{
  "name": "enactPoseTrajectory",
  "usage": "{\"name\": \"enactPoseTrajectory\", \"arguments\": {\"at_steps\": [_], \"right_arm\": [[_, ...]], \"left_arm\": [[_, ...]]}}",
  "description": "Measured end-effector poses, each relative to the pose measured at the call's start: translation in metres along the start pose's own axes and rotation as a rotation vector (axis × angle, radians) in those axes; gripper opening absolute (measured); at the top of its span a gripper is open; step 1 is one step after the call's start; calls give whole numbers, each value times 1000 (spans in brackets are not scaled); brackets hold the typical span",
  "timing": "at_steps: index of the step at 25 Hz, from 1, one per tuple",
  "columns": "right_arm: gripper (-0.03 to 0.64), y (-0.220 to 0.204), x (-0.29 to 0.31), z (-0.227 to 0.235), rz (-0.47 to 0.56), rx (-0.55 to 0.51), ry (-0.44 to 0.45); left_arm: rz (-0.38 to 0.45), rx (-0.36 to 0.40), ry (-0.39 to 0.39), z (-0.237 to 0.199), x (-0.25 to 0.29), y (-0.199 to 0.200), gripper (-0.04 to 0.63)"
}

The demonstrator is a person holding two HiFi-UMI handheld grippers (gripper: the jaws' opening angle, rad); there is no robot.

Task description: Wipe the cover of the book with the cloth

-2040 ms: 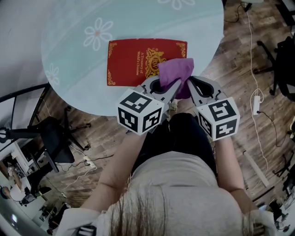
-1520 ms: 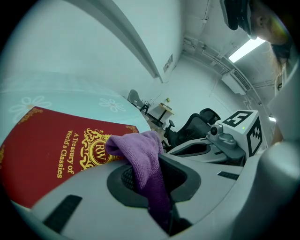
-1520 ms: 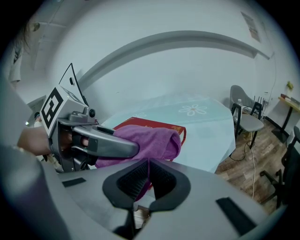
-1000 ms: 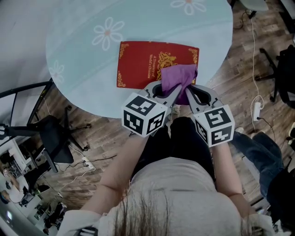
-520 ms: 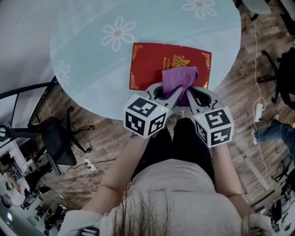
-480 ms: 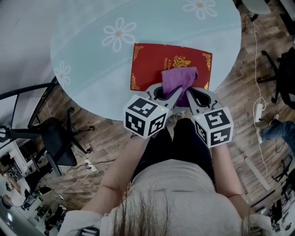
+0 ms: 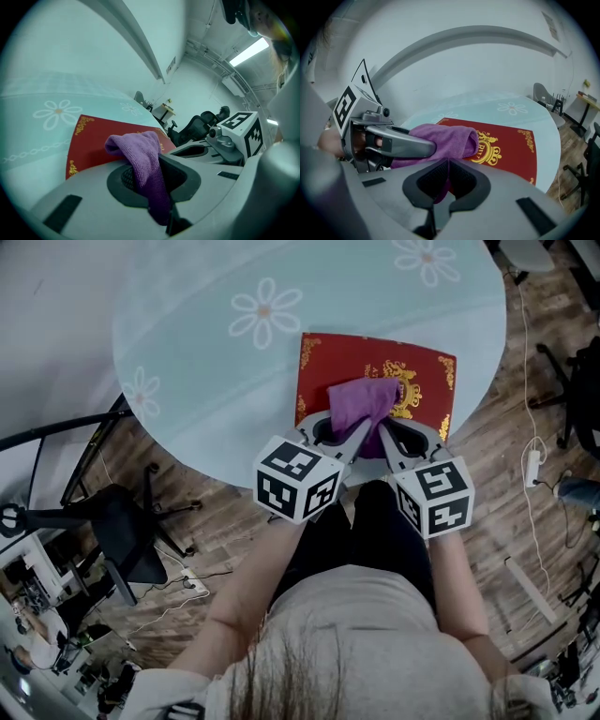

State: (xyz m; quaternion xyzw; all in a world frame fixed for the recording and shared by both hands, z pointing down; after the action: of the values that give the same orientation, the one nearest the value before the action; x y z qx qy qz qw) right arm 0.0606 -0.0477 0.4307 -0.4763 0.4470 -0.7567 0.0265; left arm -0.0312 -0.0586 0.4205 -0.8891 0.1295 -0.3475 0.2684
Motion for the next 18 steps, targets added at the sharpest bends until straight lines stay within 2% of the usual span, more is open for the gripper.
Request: {"name": "enactPoseTrajectory", "arguments": {"at_steps": [18], "right_arm": [[25,33,41,-42,12,16,-17]], "left_arm": [[-13,20,-10,-49,-44,15,64]]}}
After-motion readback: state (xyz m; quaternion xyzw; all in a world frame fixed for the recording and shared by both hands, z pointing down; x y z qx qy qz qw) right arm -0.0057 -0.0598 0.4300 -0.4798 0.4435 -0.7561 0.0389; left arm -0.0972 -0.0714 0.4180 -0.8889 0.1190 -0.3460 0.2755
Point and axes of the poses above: the fingertips, and each gripper's own axes: x forward along the fingers, z to its right, y out of its top, the point moved 5 cm from there along -x, backward along the fingers, and after that the axes turned 10 degrees about -x, right-handed, at the moved point
